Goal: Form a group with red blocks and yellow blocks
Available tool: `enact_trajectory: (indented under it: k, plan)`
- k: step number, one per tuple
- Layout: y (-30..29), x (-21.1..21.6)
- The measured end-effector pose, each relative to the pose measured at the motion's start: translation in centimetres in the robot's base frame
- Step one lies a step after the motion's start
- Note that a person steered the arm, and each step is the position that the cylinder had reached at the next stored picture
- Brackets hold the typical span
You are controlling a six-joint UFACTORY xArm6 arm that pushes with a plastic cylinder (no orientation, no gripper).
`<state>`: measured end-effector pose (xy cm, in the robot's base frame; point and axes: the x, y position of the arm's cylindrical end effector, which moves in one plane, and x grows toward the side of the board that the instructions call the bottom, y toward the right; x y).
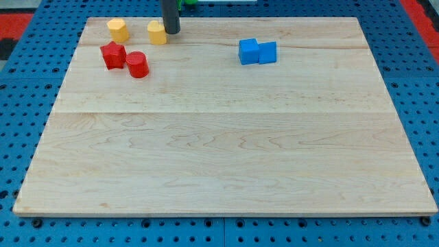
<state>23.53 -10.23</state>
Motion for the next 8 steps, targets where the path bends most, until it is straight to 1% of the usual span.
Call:
enact_trajectory:
  k: [2, 3, 4, 5, 6, 8]
  plan:
    - [-2.8, -3.0]
    - [-3.6, 0.5]
    - [-3.7, -0.2]
    - [-5.7, -3.6]
    - [-11.8, -2.9]
    - [-9.1, -2.1]
